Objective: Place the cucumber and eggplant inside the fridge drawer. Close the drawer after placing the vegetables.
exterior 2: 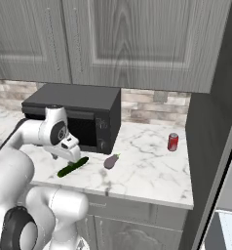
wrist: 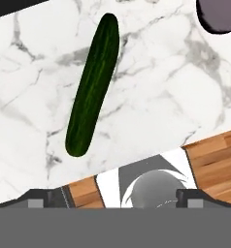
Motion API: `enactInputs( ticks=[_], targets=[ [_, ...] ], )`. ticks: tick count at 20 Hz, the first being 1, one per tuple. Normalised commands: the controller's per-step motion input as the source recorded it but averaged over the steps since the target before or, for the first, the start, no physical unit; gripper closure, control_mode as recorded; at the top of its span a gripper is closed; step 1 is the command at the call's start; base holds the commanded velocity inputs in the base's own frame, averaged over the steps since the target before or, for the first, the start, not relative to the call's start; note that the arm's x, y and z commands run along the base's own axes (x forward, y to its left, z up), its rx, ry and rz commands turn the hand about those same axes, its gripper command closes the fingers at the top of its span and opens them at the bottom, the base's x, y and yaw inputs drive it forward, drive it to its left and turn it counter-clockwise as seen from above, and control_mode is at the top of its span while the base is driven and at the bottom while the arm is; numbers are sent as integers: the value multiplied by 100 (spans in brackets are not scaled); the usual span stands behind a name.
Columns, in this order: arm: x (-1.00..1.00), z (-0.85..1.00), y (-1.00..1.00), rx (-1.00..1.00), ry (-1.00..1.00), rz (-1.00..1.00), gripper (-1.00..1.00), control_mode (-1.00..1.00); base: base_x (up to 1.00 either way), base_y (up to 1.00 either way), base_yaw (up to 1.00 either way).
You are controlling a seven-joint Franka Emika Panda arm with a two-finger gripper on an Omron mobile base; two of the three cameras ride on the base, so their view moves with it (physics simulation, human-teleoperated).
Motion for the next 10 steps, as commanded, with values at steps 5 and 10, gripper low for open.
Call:
enactInputs(
  ticks=[5, 10],
  targets=[
    [33, -42, 0, 0, -4, -1, -100, -100, 0, 0, 0],
    [25, -26, 0, 0, 0, -1, -100, -100, 0, 0, 0]
  ],
)
